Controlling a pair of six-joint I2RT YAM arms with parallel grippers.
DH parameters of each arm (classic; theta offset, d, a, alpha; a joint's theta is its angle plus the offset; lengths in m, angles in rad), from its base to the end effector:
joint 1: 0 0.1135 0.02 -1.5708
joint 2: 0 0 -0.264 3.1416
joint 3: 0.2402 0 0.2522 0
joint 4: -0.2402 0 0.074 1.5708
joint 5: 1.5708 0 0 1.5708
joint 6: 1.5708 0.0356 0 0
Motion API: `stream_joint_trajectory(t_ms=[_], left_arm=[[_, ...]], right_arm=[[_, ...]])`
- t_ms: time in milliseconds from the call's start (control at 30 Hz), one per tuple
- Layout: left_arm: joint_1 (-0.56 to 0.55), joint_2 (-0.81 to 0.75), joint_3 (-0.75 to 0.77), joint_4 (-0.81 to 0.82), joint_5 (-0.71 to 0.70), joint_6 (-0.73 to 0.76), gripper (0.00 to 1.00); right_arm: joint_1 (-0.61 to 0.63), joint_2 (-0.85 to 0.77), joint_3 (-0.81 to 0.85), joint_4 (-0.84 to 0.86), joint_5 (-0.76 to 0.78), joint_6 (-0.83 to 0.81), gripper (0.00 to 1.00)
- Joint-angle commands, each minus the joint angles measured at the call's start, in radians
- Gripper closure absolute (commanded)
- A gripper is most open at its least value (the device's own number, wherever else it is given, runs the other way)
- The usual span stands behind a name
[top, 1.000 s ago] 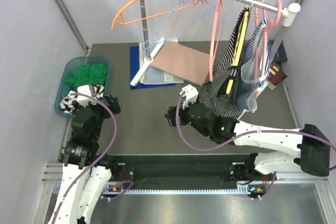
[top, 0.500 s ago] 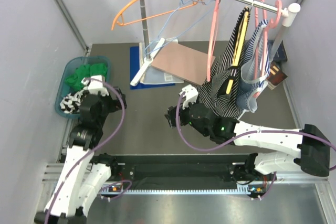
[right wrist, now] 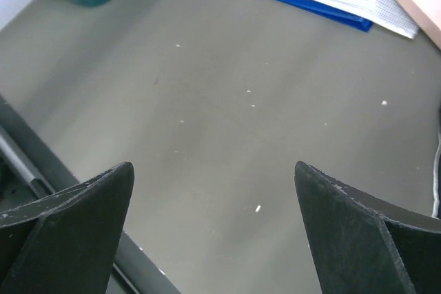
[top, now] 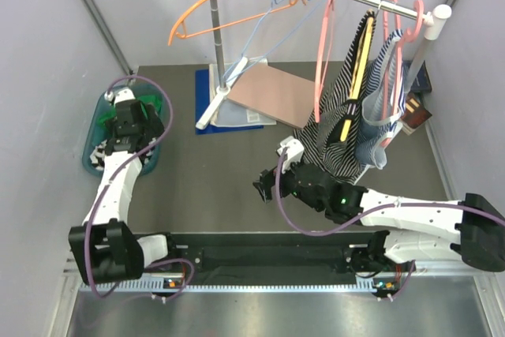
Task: Place the tank top on the hanger
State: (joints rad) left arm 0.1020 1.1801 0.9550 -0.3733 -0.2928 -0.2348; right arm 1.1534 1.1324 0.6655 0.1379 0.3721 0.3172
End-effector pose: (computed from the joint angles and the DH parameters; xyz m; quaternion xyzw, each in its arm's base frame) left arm 0.2585 0.0368 0.3005 -0.2138 0.8509 0.0980 0.4698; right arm 0.1152 0.2279 0.2612 -0.2262 0.7742 0.2719 0.5249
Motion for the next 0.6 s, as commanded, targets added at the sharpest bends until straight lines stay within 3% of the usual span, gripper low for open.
stream_joint_trajectory(t_ms=[0, 233, 467, 500, 533, 567], left_arm=[[0.071, 0.074, 0.019, 0.074, 0.055, -0.049, 0.07], [0.166, 0.194, 0.027, 0.137, 0.150, -0.083, 0.26], [0.169, 0.303, 0.050, 0.197, 0.199, -0.092, 0.28], [0.169, 0.328, 0.066, 0.188, 0.205, -0.089, 0.36], [0.169, 0.337, 0.077, 0.176, 0.211, -0.084, 0.51], [0.171, 0.342, 0.089, 0.165, 0.213, -0.083, 0.88]], right_arm=[[-0.009, -0.028, -0.015, 0.094, -0.079, 0.006, 0.00], [-0.009, -0.006, -0.027, 0.127, -0.156, 0.003, 0.00], [-0.009, -0.036, -0.049, 0.121, -0.173, 0.005, 0.00], [-0.011, -0.040, -0.050, 0.118, -0.173, 0.006, 0.00], [-0.009, -0.051, -0.056, 0.118, -0.173, 0.006, 0.00], [-0.009, -0.057, -0.058, 0.115, -0.167, 0.005, 0.00]])
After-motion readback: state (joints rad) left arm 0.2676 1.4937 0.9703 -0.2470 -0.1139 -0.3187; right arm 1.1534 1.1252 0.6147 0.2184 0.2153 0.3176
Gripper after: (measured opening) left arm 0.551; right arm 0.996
